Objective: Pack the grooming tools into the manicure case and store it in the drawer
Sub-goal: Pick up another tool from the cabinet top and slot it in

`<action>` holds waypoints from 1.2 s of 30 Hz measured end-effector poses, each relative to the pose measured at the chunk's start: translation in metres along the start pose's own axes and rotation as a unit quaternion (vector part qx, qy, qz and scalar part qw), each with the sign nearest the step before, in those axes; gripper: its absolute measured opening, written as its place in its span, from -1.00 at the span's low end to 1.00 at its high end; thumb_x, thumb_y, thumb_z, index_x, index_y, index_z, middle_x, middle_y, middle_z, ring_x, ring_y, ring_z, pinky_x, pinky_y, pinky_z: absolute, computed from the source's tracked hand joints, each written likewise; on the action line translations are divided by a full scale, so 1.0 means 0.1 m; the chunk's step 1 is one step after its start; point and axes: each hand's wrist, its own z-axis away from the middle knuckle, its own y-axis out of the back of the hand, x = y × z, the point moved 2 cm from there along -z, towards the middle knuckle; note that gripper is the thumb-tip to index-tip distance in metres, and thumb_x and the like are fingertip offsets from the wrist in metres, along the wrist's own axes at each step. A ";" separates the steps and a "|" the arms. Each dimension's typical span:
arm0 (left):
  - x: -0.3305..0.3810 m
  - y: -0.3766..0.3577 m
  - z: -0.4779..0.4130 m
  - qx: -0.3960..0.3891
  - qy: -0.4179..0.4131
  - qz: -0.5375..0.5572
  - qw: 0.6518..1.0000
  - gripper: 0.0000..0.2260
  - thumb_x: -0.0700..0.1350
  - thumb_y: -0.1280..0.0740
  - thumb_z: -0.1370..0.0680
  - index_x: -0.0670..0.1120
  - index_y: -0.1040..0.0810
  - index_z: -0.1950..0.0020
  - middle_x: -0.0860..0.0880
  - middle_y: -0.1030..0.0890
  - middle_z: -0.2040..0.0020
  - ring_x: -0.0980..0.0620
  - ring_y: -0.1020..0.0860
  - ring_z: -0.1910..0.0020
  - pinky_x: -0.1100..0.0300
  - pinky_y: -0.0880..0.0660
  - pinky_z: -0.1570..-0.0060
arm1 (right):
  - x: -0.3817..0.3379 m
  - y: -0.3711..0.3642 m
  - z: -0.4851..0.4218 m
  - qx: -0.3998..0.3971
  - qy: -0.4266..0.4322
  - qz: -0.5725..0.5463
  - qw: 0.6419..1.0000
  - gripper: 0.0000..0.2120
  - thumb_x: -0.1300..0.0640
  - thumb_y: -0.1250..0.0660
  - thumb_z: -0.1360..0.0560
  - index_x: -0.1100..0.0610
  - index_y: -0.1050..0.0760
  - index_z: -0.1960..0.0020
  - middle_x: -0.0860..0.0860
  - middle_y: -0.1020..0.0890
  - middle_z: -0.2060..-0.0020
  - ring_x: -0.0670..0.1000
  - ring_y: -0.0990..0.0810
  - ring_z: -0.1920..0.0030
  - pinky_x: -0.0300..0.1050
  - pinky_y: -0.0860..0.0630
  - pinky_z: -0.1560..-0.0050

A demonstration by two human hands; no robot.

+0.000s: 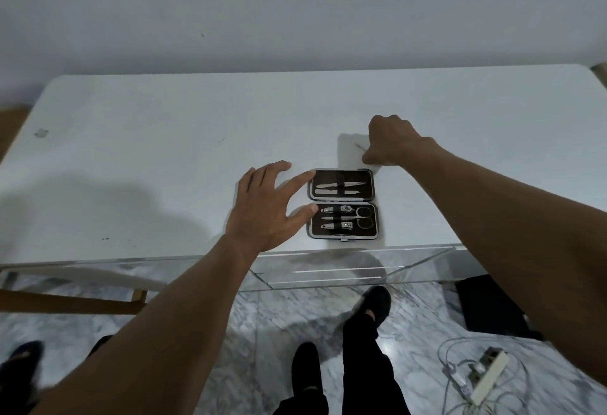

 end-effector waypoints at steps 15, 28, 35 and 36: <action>-0.01 -0.02 0.00 -0.009 -0.013 -0.003 1.000 -0.49 0.33 -0.07 -0.55 0.24 -0.30 -0.48 -0.07 -0.37 -0.41 -0.08 -0.31 -0.43 -0.16 -0.13 -0.45 | 0.10 -0.12 0.36 0.042 -0.036 -0.130 0.990 -0.82 0.16 -0.29 -0.38 0.28 -0.54 0.17 0.14 -0.63 0.29 0.18 -0.57 0.24 -0.05 -0.52 0.20; 0.02 -0.02 0.01 -0.002 -0.015 -0.012 1.000 -0.51 0.32 -0.06 -0.55 0.23 -0.34 -0.45 -0.07 -0.37 -0.41 -0.08 -0.32 -0.42 -0.16 -0.14 -0.44 | 0.19 -0.17 0.76 0.099 0.060 -0.184 0.976 -0.92 0.24 -0.35 -0.40 0.16 -0.62 0.15 0.04 -0.69 0.21 0.08 -0.65 0.16 0.02 -0.61 0.04; 0.00 -0.04 0.01 -0.003 -0.008 -0.004 1.000 -0.51 0.33 -0.08 -0.54 0.23 -0.32 -0.45 -0.04 -0.37 -0.42 -0.05 -0.31 -0.43 -0.14 -0.14 -0.45 | 0.24 -0.20 0.73 0.075 0.087 -0.100 0.988 -0.83 0.23 -0.30 -0.49 0.12 -0.64 0.00 0.05 -0.73 0.14 0.10 -0.64 0.12 -0.10 -0.53 0.03; -0.01 -0.04 0.02 -0.002 -0.007 -0.003 1.000 -0.50 0.34 -0.08 -0.54 0.23 -0.32 -0.45 -0.04 -0.37 -0.42 -0.05 -0.32 -0.43 -0.14 -0.15 -0.45 | 0.24 -0.20 0.71 0.076 0.096 -0.079 0.989 -0.82 0.23 -0.29 -0.49 0.11 -0.65 0.00 0.06 -0.73 0.13 0.12 -0.64 0.10 -0.09 -0.52 0.04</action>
